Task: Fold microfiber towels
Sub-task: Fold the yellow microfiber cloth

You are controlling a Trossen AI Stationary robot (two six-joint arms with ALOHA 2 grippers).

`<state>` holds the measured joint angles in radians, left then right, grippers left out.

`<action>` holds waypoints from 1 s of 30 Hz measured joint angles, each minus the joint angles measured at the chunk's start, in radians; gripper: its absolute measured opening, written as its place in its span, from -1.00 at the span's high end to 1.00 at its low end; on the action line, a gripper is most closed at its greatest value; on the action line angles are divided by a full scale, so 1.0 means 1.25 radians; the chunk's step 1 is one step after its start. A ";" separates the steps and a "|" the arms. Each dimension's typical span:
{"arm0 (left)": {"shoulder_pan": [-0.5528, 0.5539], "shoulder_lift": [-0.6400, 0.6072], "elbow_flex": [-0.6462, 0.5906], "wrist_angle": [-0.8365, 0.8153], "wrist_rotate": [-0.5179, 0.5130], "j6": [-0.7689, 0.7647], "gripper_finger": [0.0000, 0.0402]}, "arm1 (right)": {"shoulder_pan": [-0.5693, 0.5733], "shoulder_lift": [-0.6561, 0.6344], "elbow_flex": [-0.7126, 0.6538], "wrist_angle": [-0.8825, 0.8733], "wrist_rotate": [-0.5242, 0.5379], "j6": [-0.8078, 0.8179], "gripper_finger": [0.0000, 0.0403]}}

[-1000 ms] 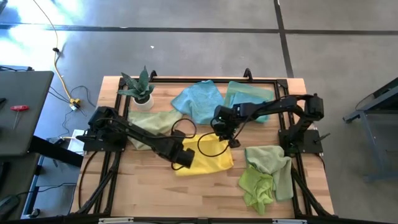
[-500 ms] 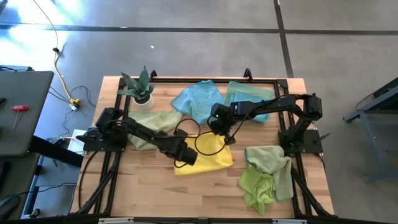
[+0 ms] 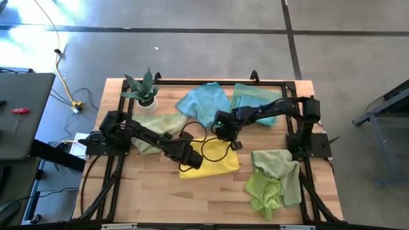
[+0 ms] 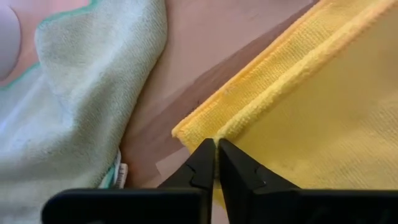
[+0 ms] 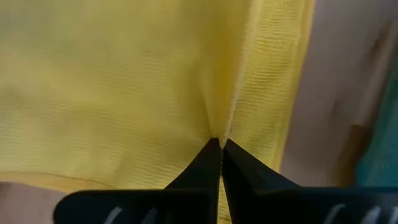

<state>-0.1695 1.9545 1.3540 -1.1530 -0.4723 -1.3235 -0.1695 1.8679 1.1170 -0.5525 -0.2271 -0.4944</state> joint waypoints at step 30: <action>0.005 -0.152 -0.001 -0.211 0.106 0.249 0.33 | -0.015 -0.103 0.247 -0.373 0.050 0.205 -0.01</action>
<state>-0.1633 1.7641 1.3534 -1.4171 -0.3401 -1.0127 -0.1885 1.7396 1.4258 -1.0187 -0.1649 -0.2386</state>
